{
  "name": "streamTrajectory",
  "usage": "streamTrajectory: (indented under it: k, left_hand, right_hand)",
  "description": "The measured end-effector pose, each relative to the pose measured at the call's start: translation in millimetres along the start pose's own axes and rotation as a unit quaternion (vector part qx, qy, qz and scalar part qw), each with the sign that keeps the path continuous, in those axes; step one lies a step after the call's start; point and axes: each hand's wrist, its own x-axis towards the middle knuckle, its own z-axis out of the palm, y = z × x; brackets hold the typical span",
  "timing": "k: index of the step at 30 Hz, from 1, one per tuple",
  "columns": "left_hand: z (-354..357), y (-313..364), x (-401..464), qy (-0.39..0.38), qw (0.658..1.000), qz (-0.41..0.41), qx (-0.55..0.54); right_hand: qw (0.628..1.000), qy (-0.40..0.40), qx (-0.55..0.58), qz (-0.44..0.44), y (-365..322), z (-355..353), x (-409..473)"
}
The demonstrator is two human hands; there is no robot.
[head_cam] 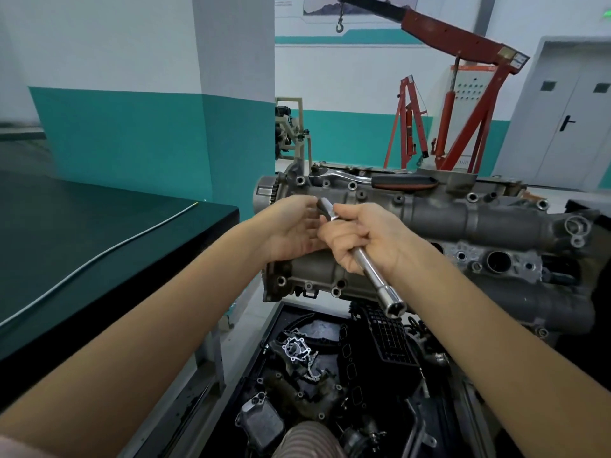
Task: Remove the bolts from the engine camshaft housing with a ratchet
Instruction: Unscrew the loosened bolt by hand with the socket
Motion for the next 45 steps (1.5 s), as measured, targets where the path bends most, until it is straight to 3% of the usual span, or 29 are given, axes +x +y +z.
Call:
streamTrajectory:
  k: [7, 12, 17, 20, 22, 25, 27, 31, 33, 37, 39, 41, 42, 43, 45]
  left_hand:
    - [-6.2, -12.9, 3.5, 0.016, 0.998, 0.002, -0.061]
    - [-1.3, -18.8, 2.7, 0.037, 0.998, 0.033, -0.036]
    - [-6.1, -22.9, -6.9, 0.011, 0.995, -0.004, 0.100]
    - [-15.4, -23.6, -19.3, 0.046, 0.981, 0.016, 0.188]
    - [-21.7, -25.7, -26.3, 0.082, 0.946, 0.070, 0.305]
    - [-31.5, -28.4, -34.7, 0.063, 0.823, 0.226, 0.518]
    - [-34.9, -27.2, -43.4, 0.025, 0.763, 0.307, 0.569]
    - [-33.3, -24.6, -57.4, -0.053, 0.681, 0.438, 0.585]
    - [-33.5, -28.3, -58.6, -0.054, 0.660, 0.485, 0.572]
    - [-40.2, -30.5, -49.5, 0.006, 0.685, 0.524, 0.506]
    - [-43.7, -31.2, -35.1, 0.046, 0.711, 0.513, 0.479]
    - [-43.2, -36.3, -17.2, 0.091, 0.734, 0.490, 0.462]
    - [-40.6, -40.8, -8.7, 0.109, 0.742, 0.480, 0.456]
    - [-36.8, -45.7, -1.4, 0.124, 0.746, 0.473, 0.451]
    - [-28.9, -51.2, 7.1, 0.145, 0.753, 0.472, 0.435]
  right_hand:
    - [0.999, -0.019, -0.002, 0.051, 10.4, -21.4, 4.0]
    - [0.998, -0.020, 0.015, 0.057, 12.9, -24.9, 5.9]
    - [0.994, -0.023, 0.095, 0.051, 14.2, -18.4, 11.7]
    - [0.988, -0.024, 0.143, 0.061, 19.0, -16.7, 17.4]
    - [0.984, -0.007, 0.171, 0.049, 22.9, -17.5, 22.0]
    - [0.979, 0.009, 0.204, 0.022, 28.1, -18.5, 31.3]
    - [0.977, 0.008, 0.213, 0.002, 28.4, -16.5, 35.0]
    - [0.980, 0.069, 0.171, -0.080, 24.0, -5.2, 37.5]
    - [0.978, 0.076, 0.157, -0.112, 25.4, 0.2, 41.1]
    - [0.958, 0.069, 0.247, -0.132, 24.3, 5.5, 47.8]
    - [0.974, 0.085, 0.179, -0.111, 28.9, 2.3, 46.9]
    - [0.983, 0.129, 0.012, -0.128, 34.4, -7.0, 45.9]
    - [0.971, 0.154, -0.089, -0.161, 37.6, -13.0, 44.8]
    - [0.938, 0.183, -0.207, -0.208, 39.3, -19.0, 44.1]
    - [0.804, 0.229, -0.444, -0.323, 41.4, -28.8, 40.7]
